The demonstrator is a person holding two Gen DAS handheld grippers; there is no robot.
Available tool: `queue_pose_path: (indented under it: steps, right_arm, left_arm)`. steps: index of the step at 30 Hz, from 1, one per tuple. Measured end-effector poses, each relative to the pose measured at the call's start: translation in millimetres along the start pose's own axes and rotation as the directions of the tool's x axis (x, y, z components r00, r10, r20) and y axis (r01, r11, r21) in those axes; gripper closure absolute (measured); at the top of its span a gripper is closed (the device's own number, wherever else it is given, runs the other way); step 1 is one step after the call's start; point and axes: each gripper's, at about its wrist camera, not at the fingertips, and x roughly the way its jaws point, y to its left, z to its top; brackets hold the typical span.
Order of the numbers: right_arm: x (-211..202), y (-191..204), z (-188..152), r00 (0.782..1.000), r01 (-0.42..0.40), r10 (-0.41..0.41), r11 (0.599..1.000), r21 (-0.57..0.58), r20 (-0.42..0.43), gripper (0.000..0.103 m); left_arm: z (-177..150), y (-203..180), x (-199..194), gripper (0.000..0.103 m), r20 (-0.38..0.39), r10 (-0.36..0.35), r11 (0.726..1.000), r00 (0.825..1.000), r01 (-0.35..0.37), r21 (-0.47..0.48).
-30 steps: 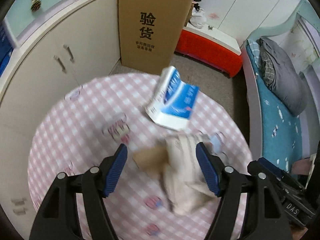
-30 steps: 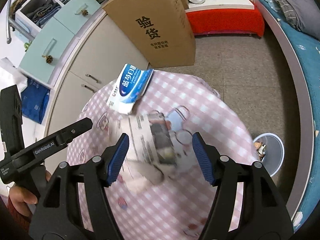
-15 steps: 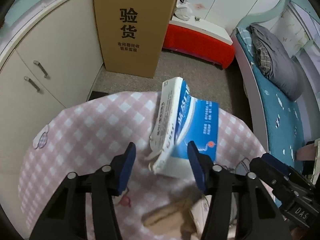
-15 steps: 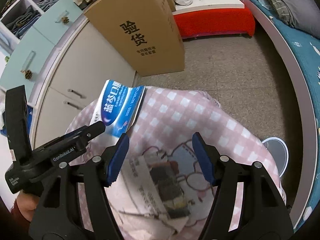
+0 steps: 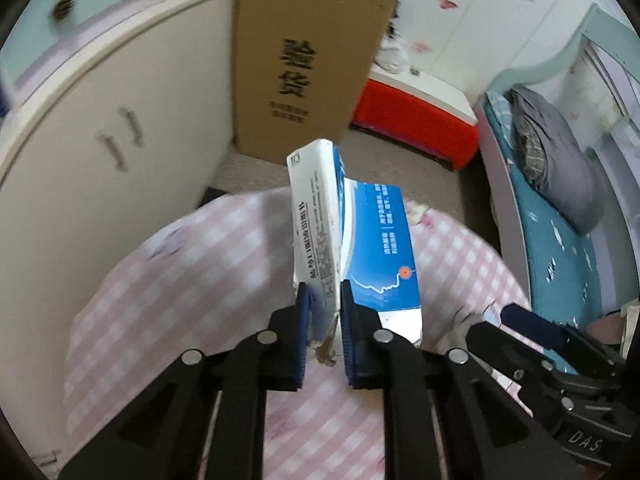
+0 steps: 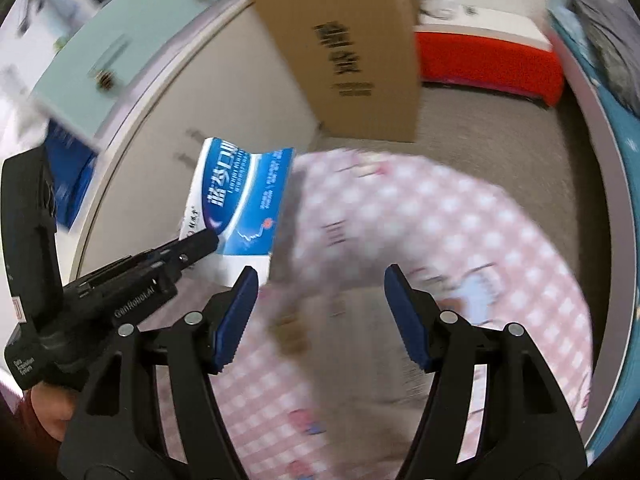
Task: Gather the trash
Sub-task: 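Grasp the blue-white toothpaste box with the left tool and lift it, then grasp the tan paper with the right tool while the left tool holds the box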
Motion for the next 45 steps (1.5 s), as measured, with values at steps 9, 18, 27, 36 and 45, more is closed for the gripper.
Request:
queue_pose_path:
  steps: [9,18,27,36,45]
  right_arm:
    - [55,56,-26,0.976,0.028,-0.102,0.935,-0.354,-0.191,0.038]
    - [82,65,-41,0.946,0.094,-0.260,0.789,-0.607,-0.192,0.074]
    - [30,54,-13,0.992,-0.005,-0.046,0.915,-0.404,-0.115,0.099]
    - [-52,31,26,0.982,-0.174,0.184,0.968,-0.182,0.039,0.100]
    - [-106,-24,15,0.979,-0.181,0.191,0.975,-0.126,0.071,0.100]
  left_arm:
    - [-62,55,-24,0.089,-0.061,0.055,0.993,0.997,-0.061,-0.102]
    - [-75,42,-25,0.089,-0.051,0.014,0.995,0.999,-0.019,-0.102]
    - [-59,28,-51,0.089,0.017,0.009,0.996,1.000,-0.007,-0.094]
    - [-38,-17,-102,0.089,0.130,-0.009,0.999,0.991,0.014,-0.036]
    - [-39,-79,-127,0.089,0.190,-0.007,1.000,0.982,0.011,-0.018]
